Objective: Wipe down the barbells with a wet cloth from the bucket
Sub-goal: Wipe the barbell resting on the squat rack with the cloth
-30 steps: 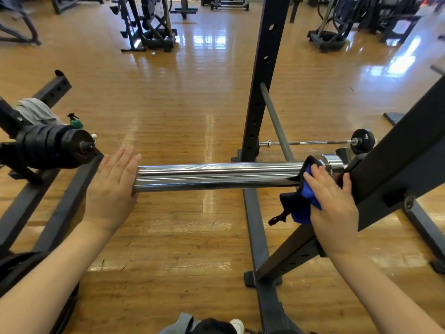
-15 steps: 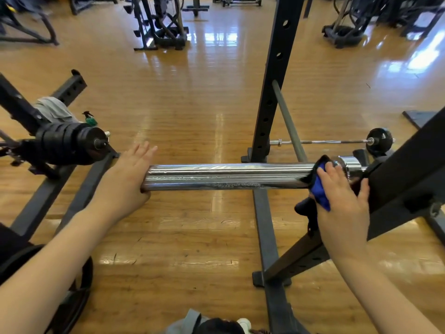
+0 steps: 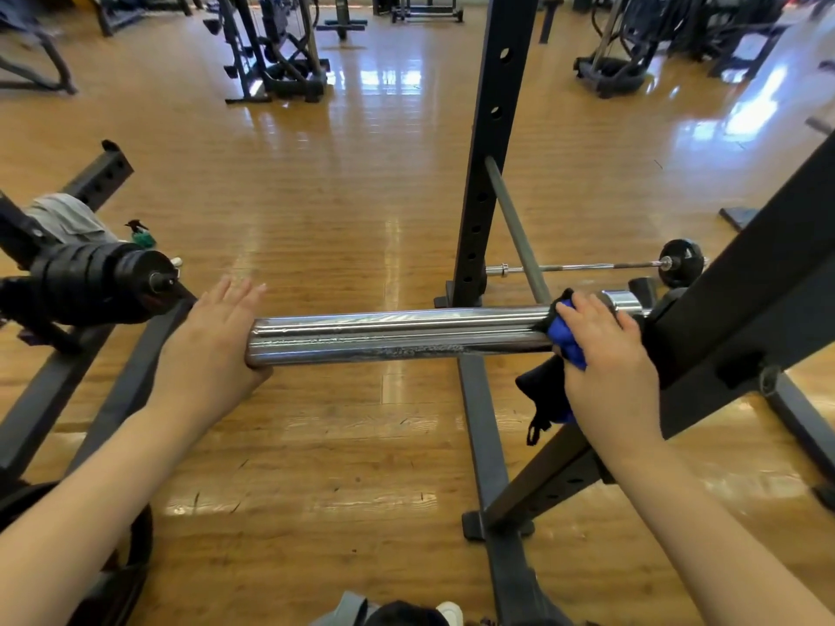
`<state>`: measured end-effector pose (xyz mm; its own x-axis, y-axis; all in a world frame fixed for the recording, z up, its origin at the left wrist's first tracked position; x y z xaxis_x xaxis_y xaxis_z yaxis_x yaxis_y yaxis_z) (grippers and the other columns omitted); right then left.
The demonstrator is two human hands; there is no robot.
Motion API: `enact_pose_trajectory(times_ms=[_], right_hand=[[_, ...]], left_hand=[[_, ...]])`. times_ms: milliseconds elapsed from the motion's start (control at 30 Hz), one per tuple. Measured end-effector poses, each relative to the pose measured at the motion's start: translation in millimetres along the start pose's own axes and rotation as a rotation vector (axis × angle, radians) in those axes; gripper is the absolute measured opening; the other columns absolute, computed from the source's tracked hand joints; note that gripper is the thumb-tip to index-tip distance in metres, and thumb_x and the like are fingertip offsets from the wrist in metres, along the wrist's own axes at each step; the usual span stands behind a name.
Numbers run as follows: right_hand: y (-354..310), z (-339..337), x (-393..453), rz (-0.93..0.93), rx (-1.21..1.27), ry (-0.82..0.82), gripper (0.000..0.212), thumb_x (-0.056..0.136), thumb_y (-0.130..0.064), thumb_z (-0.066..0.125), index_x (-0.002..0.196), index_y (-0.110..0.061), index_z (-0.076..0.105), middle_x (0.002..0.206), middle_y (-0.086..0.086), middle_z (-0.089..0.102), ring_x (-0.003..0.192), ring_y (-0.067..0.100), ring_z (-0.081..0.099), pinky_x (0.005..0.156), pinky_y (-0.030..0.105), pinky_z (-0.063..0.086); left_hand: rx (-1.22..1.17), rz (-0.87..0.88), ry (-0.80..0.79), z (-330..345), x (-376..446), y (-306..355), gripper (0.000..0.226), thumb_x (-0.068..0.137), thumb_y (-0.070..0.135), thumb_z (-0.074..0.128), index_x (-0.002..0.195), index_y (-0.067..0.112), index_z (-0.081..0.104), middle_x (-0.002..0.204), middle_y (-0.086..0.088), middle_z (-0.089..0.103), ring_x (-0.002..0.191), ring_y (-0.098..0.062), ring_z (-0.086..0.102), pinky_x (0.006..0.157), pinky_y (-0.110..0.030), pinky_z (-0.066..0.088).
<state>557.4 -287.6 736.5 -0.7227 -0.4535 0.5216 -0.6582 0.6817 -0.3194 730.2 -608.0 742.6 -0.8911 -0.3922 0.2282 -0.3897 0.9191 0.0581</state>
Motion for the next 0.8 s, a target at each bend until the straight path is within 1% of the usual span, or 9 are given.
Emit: enact_pose_trajectory(times_ms=[200, 300, 367, 433, 500, 567, 667, 733, 800], right_hand=[[-1, 1, -18, 0.065, 0.052, -0.075, 0.065, 0.074, 0.022, 0.058, 0.133, -0.003, 0.049, 0.142, 0.009, 0.042, 0.133, 0.027, 0.035, 0.105, 0.042, 0.029], [1, 0, -15, 0.044, 0.054, -0.027, 0.062, 0.072, 0.024, 0.059, 0.129, 0.0, 0.053, 0.136, 0.015, 0.049, 0.129, 0.029, 0.041, 0.102, 0.046, 0.034], [-1, 0, -3, 0.048, 0.06, 0.005, 0.062, 0.071, 0.026, 0.056, 0.127, 0.001, 0.055, 0.134, 0.018, 0.051, 0.128, 0.035, 0.044, 0.1, 0.047, 0.037], [-3, 1, 5, 0.036, 0.057, 0.01, 0.064, 0.069, 0.028, 0.053, 0.127, 0.001, 0.056, 0.135, 0.019, 0.051, 0.128, 0.038, 0.044, 0.101, 0.049, 0.039], [-3, 4, 2, 0.025, 0.056, -0.009, 0.064, 0.068, 0.028, 0.055, 0.126, 0.002, 0.055, 0.133, 0.018, 0.052, 0.128, 0.037, 0.043, 0.102, 0.052, 0.038], [-2, 8, -10, 0.044, 0.042, -0.024, 0.066, 0.068, 0.027, 0.058, 0.129, 0.002, 0.052, 0.135, 0.017, 0.051, 0.13, 0.035, 0.042, 0.103, 0.051, 0.035], [-2, 10, -23, 0.073, 0.014, -0.013, 0.071, 0.068, 0.028, 0.058, 0.133, 0.001, 0.048, 0.138, 0.013, 0.046, 0.132, 0.031, 0.038, 0.103, 0.045, 0.031], [-3, 9, -27, 0.081, 0.013, 0.003, 0.072, 0.066, 0.029, 0.058, 0.132, 0.002, 0.048, 0.139, 0.01, 0.043, 0.131, 0.03, 0.037, 0.102, 0.046, 0.03], [-3, 8, -26, 0.086, 0.015, 0.007, 0.071, 0.066, 0.029, 0.058, 0.131, 0.002, 0.049, 0.138, 0.006, 0.04, 0.131, 0.029, 0.036, 0.102, 0.047, 0.028]], left_hand=[[-0.013, -0.01, 0.075, 1, -3, 3, 0.094, 0.046, 0.003, 0.091, 0.13, -0.005, 0.051, 0.133, -0.026, 0.051, 0.129, -0.042, 0.041, 0.102, -0.05, 0.033], [-0.013, 0.001, 0.078, 1, -4, 3, 0.089, 0.045, 0.001, 0.091, 0.125, -0.007, 0.055, 0.129, -0.027, 0.054, 0.125, -0.043, 0.046, 0.1, -0.049, 0.034], [0.016, 0.017, 0.009, -5, 1, 1, 0.084, 0.046, 0.002, 0.09, 0.124, -0.003, 0.058, 0.128, -0.023, 0.056, 0.125, -0.039, 0.048, 0.101, -0.048, 0.036], [0.014, 0.009, -0.102, -19, 8, 3, 0.078, 0.059, 0.011, 0.085, 0.131, 0.009, 0.055, 0.134, -0.011, 0.055, 0.129, -0.027, 0.046, 0.102, -0.043, 0.039], [-0.033, -0.001, -0.223, -28, 14, 4, 0.071, 0.068, 0.019, 0.078, 0.133, 0.018, 0.051, 0.133, -0.003, 0.055, 0.125, -0.02, 0.049, 0.096, -0.037, 0.042], [-0.041, -0.013, -0.264, -30, 16, 6, 0.074, 0.07, 0.021, 0.077, 0.138, 0.019, 0.046, 0.138, -0.002, 0.051, 0.131, -0.018, 0.043, 0.099, -0.036, 0.04], [-0.036, -0.024, -0.147, -21, 11, 2, 0.094, 0.063, 0.016, 0.081, 0.145, 0.011, 0.035, 0.151, -0.008, 0.034, 0.142, -0.025, 0.026, 0.112, -0.04, 0.024], [0.044, 0.02, -0.002, -11, 0, -2, 0.1, 0.055, 0.011, 0.085, 0.142, 0.001, 0.037, 0.148, -0.019, 0.035, 0.14, -0.035, 0.026, 0.114, -0.047, 0.015], [0.105, 0.076, 0.129, -2, -17, 0, 0.097, 0.055, 0.007, 0.086, 0.138, -0.002, 0.039, 0.144, -0.024, 0.04, 0.14, -0.035, 0.024, 0.116, -0.046, 0.007]])
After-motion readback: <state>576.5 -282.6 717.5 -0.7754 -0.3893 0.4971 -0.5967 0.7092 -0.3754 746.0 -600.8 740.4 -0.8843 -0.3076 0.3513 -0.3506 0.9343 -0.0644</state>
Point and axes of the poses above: each hand's wrist, its own x-axis towards the middle knuckle, its own z-axis out of the palm, y = z × x, the point moved 1 cm from there along x, towards the middle knuckle
